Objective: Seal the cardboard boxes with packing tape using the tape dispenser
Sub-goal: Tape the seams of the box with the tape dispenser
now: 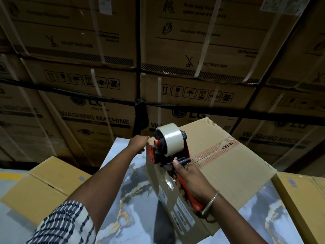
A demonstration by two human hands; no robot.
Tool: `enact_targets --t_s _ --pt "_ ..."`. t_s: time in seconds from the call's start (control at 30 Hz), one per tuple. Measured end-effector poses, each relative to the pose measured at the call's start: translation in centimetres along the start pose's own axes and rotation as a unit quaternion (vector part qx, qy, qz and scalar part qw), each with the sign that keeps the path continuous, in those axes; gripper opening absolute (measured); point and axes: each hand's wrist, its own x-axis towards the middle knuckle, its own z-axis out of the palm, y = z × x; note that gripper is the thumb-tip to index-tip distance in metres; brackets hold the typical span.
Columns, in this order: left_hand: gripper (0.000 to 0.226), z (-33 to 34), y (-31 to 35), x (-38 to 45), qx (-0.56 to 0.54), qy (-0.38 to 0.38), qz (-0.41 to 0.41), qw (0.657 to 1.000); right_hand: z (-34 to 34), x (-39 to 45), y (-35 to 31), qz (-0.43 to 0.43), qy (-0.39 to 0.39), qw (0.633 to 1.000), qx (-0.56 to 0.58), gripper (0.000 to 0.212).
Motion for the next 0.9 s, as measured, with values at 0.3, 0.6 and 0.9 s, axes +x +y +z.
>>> enact_targets --t_s 0.3,0.6,0.9 --pt "0.03 -0.4 -0.6 -2.0 0.082 0.03 0.166 0.982 0.2 0.2 -0.4 0.007 0.004 1.0 -0.017 0.05" --pt "0.037 -1.2 -0.1 -2.8 0.168 0.024 0.184 0.968 -0.1 0.0 -1.1 0.02 -0.014 0.997 -0.071 0.053" --pt "0.057 -0.3 -0.8 -2.1 0.09 0.036 0.179 0.979 -2.6 -5.2 0.6 0.037 -0.046 0.996 -0.073 0.054"
